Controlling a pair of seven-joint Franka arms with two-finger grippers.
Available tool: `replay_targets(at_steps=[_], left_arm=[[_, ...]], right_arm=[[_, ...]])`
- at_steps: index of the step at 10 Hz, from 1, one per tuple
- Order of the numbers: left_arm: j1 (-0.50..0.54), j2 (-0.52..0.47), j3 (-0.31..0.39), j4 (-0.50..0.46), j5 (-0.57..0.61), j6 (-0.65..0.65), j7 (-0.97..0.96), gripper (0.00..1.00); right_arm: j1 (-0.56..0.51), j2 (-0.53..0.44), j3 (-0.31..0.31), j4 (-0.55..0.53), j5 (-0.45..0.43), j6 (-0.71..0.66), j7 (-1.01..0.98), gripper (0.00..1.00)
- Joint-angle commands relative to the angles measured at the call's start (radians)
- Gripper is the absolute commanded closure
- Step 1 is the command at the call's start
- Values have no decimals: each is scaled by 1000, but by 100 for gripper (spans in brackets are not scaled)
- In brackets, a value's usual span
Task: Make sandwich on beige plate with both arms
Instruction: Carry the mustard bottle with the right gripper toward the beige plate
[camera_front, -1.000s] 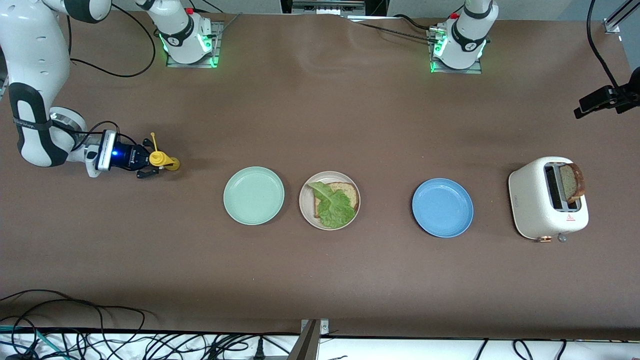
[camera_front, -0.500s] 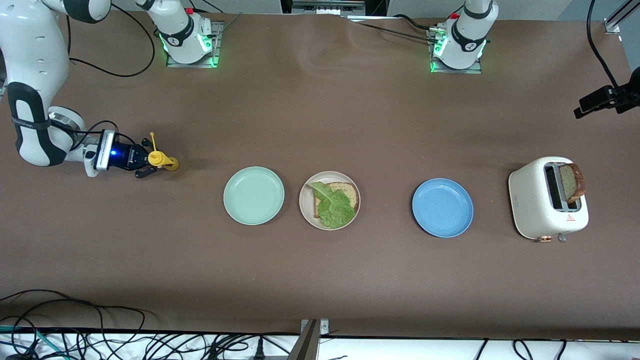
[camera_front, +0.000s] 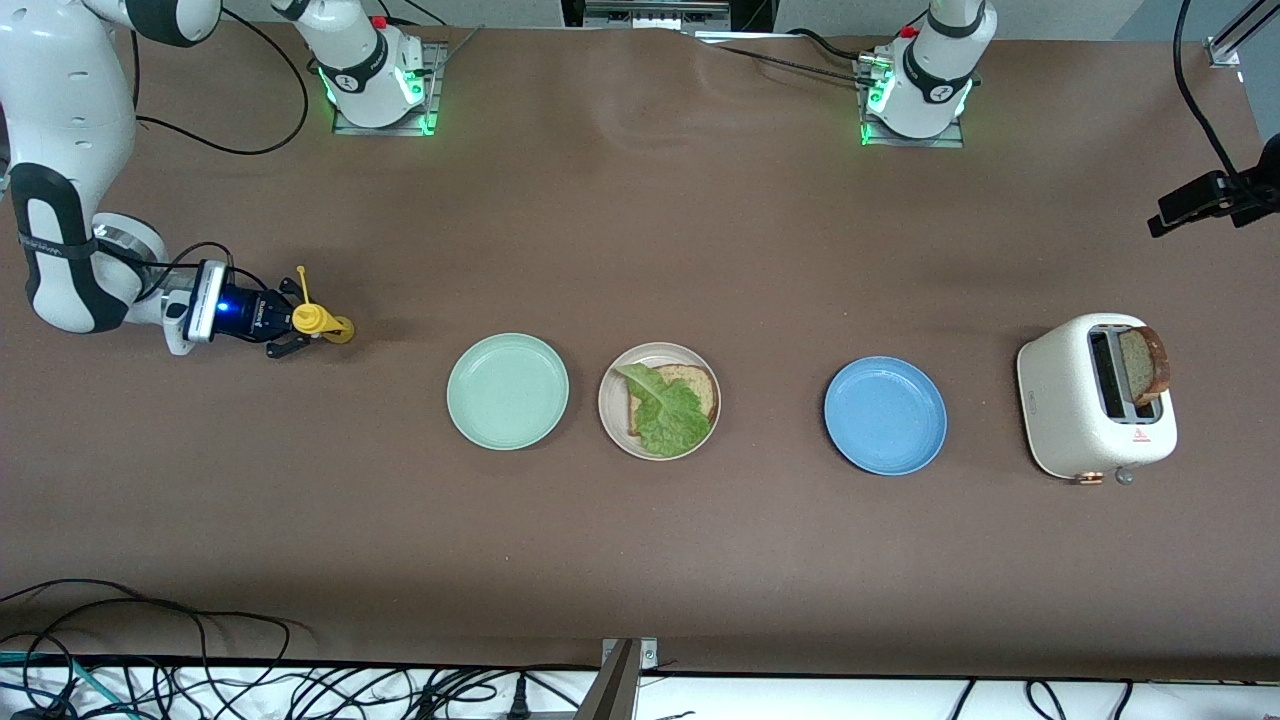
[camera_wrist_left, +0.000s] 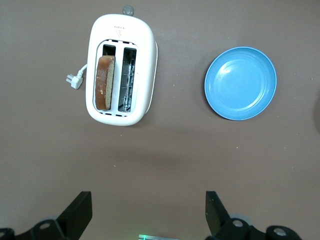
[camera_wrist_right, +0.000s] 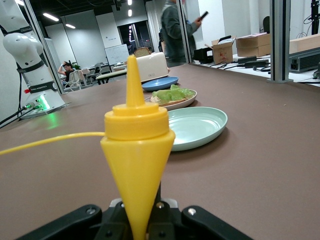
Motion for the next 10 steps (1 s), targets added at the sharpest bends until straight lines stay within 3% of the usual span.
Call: replay_targets(at_steps=[1, 7, 10], left_arm=[[9, 9, -2, 23, -22, -8, 5, 0], [16, 9, -2, 23, -22, -8, 5, 0], [15, 9, -3, 23, -22, -8, 5, 0]], right_arm=[[1, -9, 0, 11, 16, -22, 39, 100], [115, -30, -2, 140, 56, -7, 339, 100], [216, -41, -3, 214, 49, 109, 496, 100]])
